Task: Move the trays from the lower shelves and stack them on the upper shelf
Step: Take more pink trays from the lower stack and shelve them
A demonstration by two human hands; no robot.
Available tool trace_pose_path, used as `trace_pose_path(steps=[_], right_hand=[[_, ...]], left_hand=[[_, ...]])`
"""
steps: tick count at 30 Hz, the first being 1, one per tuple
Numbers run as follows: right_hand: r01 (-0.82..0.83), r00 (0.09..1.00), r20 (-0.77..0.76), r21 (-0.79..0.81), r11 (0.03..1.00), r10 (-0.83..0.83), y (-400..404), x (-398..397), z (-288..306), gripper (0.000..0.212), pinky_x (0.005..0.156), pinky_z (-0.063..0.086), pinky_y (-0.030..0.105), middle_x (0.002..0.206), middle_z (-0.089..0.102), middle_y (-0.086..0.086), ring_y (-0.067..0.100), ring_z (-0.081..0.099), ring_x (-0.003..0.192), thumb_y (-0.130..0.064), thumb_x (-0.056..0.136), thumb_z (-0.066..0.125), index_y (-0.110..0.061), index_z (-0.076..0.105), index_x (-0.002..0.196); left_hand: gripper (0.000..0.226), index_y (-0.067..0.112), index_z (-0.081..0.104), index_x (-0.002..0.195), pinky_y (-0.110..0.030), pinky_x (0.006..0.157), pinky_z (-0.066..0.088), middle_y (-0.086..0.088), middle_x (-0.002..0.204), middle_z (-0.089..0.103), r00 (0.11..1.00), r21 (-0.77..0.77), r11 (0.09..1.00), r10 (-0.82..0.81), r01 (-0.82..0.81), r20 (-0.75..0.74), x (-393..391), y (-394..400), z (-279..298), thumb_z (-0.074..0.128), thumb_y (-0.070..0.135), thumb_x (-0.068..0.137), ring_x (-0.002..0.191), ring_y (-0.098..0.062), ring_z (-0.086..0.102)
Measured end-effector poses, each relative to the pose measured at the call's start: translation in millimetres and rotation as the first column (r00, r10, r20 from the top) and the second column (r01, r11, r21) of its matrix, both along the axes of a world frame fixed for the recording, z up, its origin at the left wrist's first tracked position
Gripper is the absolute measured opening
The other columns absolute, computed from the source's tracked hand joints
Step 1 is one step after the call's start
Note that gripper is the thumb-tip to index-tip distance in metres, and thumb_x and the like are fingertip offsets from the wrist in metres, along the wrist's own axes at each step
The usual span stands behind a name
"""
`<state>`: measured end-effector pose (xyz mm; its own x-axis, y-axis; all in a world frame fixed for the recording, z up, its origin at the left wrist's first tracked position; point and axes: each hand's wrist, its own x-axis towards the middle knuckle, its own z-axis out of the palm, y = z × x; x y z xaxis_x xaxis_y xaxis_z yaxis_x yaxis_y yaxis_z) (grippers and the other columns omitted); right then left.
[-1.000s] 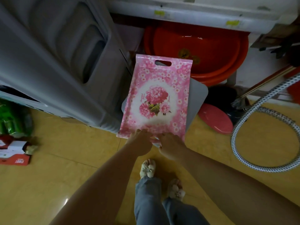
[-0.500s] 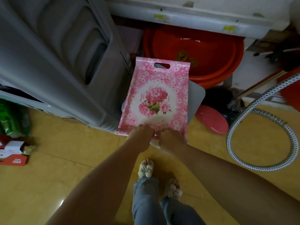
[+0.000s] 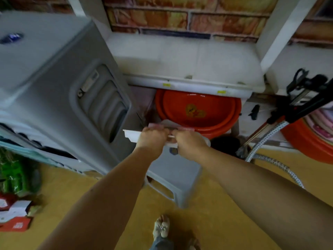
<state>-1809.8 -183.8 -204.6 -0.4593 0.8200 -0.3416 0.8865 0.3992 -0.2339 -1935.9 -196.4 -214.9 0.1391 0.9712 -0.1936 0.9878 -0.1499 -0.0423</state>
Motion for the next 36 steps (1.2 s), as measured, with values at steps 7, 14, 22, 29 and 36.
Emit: trace_pose_path(steps=[7, 14, 22, 29, 36], right_hand=[[-0.071, 0.997, 0.046, 0.082, 0.994, 0.067, 8.6, 11.6, 92.2, 0.037, 0.07, 0.036, 0.031, 0.12, 0.059, 0.012, 0.031, 0.057, 0.11, -0.005, 0.088, 0.054, -0.011, 0.048, 0.124], [-0.064, 0.997, -0.025, 0.222, 0.973, 0.071, 13.0, 21.6, 186.5, 0.013, 0.067, 0.04, 0.029, 0.106, 0.061, 0.008, 0.027, 0.058, 0.09, -0.026, 0.088, 0.06, -0.019, 0.052, 0.095], [-0.079, 0.996, -0.012, 0.2, 0.977, 0.083, 11.0, 32.5, 293.0, 0.018, 0.046, 0.032, 0.026, 0.07, 0.045, 0.0, 0.017, 0.045, 0.058, -0.012, 0.082, 0.066, -0.014, 0.054, 0.095], [-0.074, 0.993, -0.064, 0.305, 0.95, 0.098, 8.0, 35.2, 336.5, 0.02, 0.047, 0.033, 0.026, 0.073, 0.047, -0.001, 0.015, 0.046, 0.06, -0.014, 0.077, 0.069, -0.018, 0.053, 0.089], [-0.089, 0.989, -0.07, 0.408, 0.908, 0.129, 1.8, 38.1, 373.0, 0.039, 0.054, 0.04, 0.026, 0.089, 0.054, 0.004, 0.022, 0.055, 0.079, -0.017, 0.076, 0.069, -0.011, 0.056, 0.112]], left_hand=[[0.036, 0.016, 0.044, 0.122, -0.032, 0.096, 0.037, -0.003, 0.124, 0.057, 0.995, 0.069, 0.996, -0.052, 0.058, -0.083, 9.0, 5.4, 84.8, 0.054, 0.013, 0.088, 0.117, -0.024, 0.053], [0.036, 0.016, 0.047, 0.121, -0.033, 0.09, 0.043, -0.003, 0.119, 0.061, 0.994, 0.169, 0.981, -0.08, 0.091, -0.072, 15.8, 6.4, 185.8, 0.057, 0.025, 0.087, 0.109, -0.025, 0.059], [0.032, 0.017, 0.049, 0.108, -0.027, 0.069, 0.036, 0.001, 0.098, 0.058, 0.996, 0.247, 0.965, -0.079, 0.083, -0.029, 23.9, 4.1, 281.3, 0.062, 0.021, 0.079, 0.096, -0.022, 0.059], [0.038, 0.019, 0.051, 0.115, -0.027, 0.071, 0.039, 0.0, 0.11, 0.06, 0.996, 0.325, 0.942, -0.072, 0.086, -0.055, 25.0, -2.1, 332.2, 0.063, 0.023, 0.079, 0.101, -0.02, 0.057], [0.068, 0.022, 0.038, 0.138, -0.031, 0.081, 0.044, -0.003, 0.121, 0.059, 0.993, 0.373, 0.923, -0.059, 0.093, -0.1, 25.0, -8.3, 374.2, 0.07, 0.029, 0.079, 0.112, -0.024, 0.055]])
